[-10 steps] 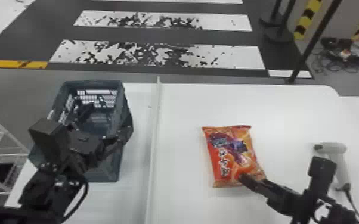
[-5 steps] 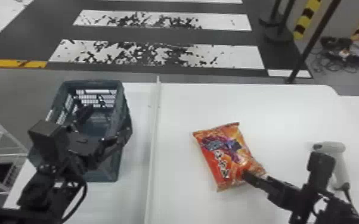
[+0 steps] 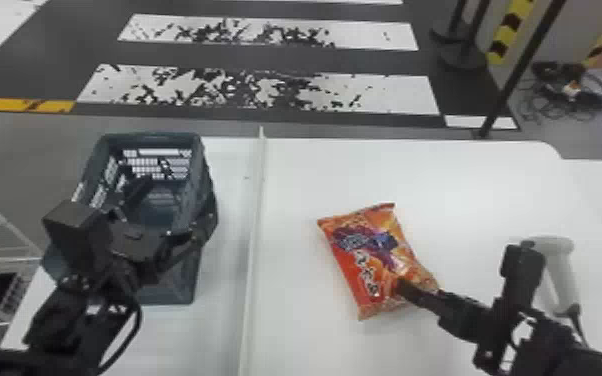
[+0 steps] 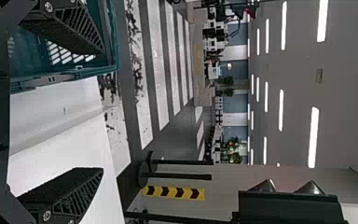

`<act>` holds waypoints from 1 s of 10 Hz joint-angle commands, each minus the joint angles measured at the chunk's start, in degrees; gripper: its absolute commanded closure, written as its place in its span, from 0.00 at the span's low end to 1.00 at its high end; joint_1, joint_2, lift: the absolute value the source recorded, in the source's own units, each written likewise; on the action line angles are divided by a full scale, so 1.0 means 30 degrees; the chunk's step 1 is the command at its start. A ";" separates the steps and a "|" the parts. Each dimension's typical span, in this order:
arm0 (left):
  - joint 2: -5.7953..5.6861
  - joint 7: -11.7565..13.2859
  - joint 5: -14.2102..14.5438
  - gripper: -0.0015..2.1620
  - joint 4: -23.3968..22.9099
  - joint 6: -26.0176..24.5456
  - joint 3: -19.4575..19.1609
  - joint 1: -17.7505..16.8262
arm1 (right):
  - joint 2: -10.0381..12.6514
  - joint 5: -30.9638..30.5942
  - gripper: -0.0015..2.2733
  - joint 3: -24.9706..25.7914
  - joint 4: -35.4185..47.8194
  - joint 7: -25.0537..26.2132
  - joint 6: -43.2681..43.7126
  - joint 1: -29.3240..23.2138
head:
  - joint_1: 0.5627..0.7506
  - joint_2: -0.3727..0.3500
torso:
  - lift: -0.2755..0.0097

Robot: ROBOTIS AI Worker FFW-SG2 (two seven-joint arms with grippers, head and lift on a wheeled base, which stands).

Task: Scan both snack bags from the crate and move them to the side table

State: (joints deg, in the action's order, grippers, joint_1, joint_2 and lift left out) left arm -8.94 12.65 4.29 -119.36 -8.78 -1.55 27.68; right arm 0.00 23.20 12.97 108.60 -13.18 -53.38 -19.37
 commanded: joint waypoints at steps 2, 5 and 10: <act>-0.0301 -0.0028 0.0151 0.05 0.0000 -0.0050 -0.0040 0.0003 | 0.0017 -0.0322 0.46 -0.0075 -0.0838 0.0117 -0.0242 0.0537 | 0.70 0.52 | 0.70; -0.0330 -0.0028 0.0238 0.05 0.0117 -0.0050 -0.0040 -0.0026 | -0.0029 -0.0498 0.99 0.0247 -0.1482 -0.0117 -0.1765 0.1270 | 0.70 0.52 | 0.70; -0.0330 -0.0145 0.0238 0.05 0.0234 0.0008 -0.0040 0.0003 | 0.0000 -0.0380 0.99 0.0482 0.0480 -0.0762 -0.0945 0.0391 | 0.70 0.53 | 0.70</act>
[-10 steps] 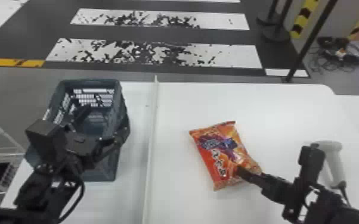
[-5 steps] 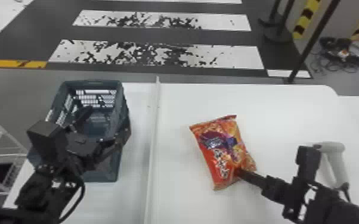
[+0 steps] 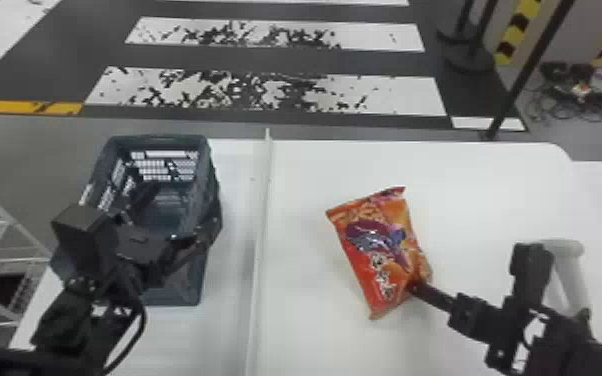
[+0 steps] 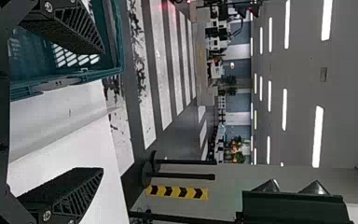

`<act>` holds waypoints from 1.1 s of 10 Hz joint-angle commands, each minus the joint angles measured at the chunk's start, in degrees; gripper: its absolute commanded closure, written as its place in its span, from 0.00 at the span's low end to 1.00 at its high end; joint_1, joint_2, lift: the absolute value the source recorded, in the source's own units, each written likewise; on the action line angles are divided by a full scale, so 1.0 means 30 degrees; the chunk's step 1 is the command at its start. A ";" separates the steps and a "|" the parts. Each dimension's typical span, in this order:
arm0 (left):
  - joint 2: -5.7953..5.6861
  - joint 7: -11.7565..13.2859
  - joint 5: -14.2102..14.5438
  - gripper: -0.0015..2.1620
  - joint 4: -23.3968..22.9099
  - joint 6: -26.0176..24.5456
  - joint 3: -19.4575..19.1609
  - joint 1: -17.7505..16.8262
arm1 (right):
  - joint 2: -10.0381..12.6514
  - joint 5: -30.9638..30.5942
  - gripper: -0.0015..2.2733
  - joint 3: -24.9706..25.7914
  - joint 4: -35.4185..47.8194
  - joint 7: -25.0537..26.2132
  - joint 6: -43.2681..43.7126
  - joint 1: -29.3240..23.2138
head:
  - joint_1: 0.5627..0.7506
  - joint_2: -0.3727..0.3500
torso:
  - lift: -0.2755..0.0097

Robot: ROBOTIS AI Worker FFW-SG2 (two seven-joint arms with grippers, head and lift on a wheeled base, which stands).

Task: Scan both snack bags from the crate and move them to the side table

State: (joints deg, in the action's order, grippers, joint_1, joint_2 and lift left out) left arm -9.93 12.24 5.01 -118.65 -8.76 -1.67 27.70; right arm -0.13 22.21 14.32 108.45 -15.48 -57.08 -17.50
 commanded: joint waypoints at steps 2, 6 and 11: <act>0.0029 -0.0036 0.0000 0.05 0.0000 0.0002 -0.0001 0.0026 | 0.0062 -0.1456 0.99 -0.0175 0.2580 0.1148 0.1929 -0.1022 | 0.70 0.51 | 0.70; 0.0000 -0.0095 0.0000 0.05 0.0030 0.0002 -0.0001 -0.0003 | -0.1127 -0.9190 0.99 -0.2695 0.4953 0.3726 0.5152 -0.1872 | 0.70 0.37 | 0.70; -0.0059 -0.0124 0.0088 0.05 0.0322 0.0236 0.0029 -0.0033 | -0.4086 -2.2667 0.99 -0.9433 0.2140 0.9732 0.6617 -0.2780 | 0.70 0.34 | 0.70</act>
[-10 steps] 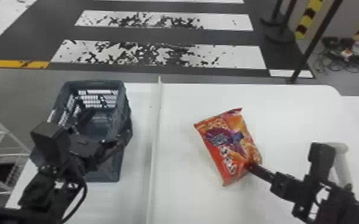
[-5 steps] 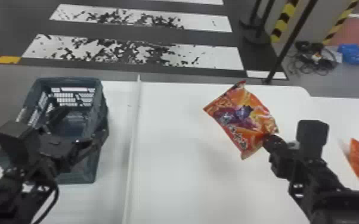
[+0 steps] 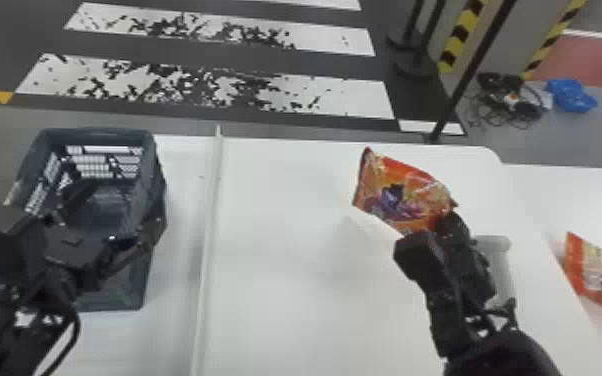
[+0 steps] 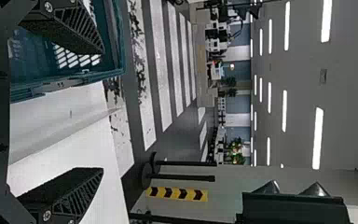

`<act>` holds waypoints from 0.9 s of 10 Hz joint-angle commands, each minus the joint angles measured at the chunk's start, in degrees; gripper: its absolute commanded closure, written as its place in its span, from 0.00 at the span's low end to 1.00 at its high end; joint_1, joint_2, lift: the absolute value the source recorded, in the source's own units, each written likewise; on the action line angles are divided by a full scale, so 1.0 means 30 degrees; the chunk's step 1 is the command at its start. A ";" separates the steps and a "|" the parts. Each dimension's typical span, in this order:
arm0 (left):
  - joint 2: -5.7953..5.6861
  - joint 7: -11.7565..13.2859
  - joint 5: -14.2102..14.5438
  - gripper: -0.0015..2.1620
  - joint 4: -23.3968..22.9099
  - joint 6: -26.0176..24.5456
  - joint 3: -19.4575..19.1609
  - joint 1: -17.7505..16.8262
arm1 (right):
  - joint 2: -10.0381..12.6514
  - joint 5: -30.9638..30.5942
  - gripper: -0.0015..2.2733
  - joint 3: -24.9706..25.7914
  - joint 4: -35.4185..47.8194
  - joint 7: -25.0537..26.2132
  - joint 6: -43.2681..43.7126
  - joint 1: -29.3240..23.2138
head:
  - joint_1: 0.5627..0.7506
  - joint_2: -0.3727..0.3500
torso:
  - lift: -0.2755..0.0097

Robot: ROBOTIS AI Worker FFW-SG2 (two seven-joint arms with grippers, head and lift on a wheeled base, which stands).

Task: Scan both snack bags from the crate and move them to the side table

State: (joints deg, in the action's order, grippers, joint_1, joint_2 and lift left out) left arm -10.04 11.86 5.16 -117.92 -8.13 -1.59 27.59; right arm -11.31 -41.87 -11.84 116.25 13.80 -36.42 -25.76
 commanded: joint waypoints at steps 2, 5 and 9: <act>-0.0082 0.0000 0.0065 0.05 0.0107 0.0027 0.0004 -0.0027 | -0.1445 -0.5233 0.99 -0.3086 -0.2567 0.2169 -0.2612 0.0208 | 0.70 0.35 | 0.70; -0.0199 -0.0029 0.0124 0.05 0.0136 0.0027 0.0004 -0.0027 | -0.2617 -0.8309 0.99 -0.5664 -0.4266 0.3487 -0.5132 0.0062 | 0.70 0.35 | 0.70; -0.0316 -0.0029 0.0183 0.05 0.0195 0.0027 0.0033 -0.0086 | -0.3613 -0.8602 0.52 -0.7539 -0.3915 0.3165 -0.4487 -0.0993 | 0.70 0.42 | 0.70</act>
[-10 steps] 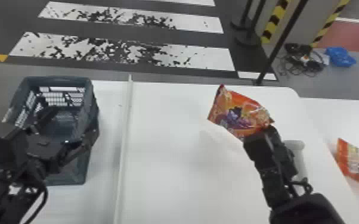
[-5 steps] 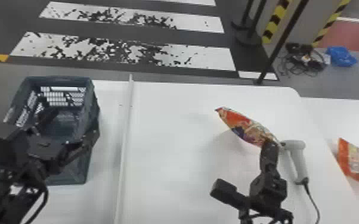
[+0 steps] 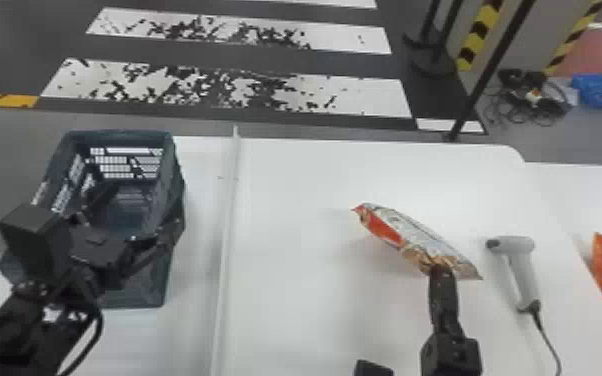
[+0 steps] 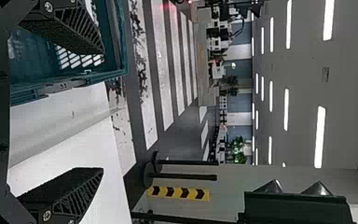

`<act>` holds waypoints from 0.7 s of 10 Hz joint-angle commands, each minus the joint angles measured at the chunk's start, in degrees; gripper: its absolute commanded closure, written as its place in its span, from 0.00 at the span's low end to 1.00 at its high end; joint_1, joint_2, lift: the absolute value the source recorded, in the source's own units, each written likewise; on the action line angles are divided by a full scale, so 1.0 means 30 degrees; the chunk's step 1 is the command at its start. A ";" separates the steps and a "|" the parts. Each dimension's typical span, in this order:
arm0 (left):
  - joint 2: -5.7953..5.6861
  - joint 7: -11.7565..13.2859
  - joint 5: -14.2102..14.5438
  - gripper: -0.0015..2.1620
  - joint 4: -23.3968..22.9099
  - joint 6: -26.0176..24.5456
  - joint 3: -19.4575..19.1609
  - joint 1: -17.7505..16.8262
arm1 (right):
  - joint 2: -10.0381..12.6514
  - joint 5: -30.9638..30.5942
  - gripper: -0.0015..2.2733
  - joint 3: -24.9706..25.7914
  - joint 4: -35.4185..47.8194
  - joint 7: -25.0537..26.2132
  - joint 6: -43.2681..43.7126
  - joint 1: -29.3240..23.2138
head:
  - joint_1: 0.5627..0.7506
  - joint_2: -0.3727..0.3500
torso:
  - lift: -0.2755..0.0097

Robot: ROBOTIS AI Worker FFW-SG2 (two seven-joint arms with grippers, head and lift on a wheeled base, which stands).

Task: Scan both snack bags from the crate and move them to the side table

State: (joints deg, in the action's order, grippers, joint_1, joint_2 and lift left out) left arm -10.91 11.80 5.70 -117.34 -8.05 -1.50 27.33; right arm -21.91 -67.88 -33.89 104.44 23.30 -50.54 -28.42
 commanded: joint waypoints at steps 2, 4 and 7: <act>-0.0055 -0.0006 0.0033 0.05 0.0059 0.0000 0.0003 0.0003 | -0.0225 0.0419 0.08 -0.0422 0.0751 -0.0851 0.0745 -0.0662 | 0.70 0.46 | 0.70; -0.0055 0.0023 0.0062 0.05 0.0089 0.0000 -0.0026 0.0003 | -0.0547 0.1503 0.03 -0.0422 0.2040 -0.1525 0.0921 -0.1219 | 0.70 0.49 | 0.70; -0.0055 0.0023 0.0150 0.05 0.0294 0.0351 -0.0056 -0.0026 | -0.1045 0.3905 0.03 -0.0099 0.4619 -0.2785 0.1097 -0.2039 | 0.70 0.51 | 0.70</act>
State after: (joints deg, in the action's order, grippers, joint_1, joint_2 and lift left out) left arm -11.07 11.86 6.10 -116.63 -7.25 -1.67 27.28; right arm -24.90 -57.26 -34.31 117.02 14.81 -47.18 -34.17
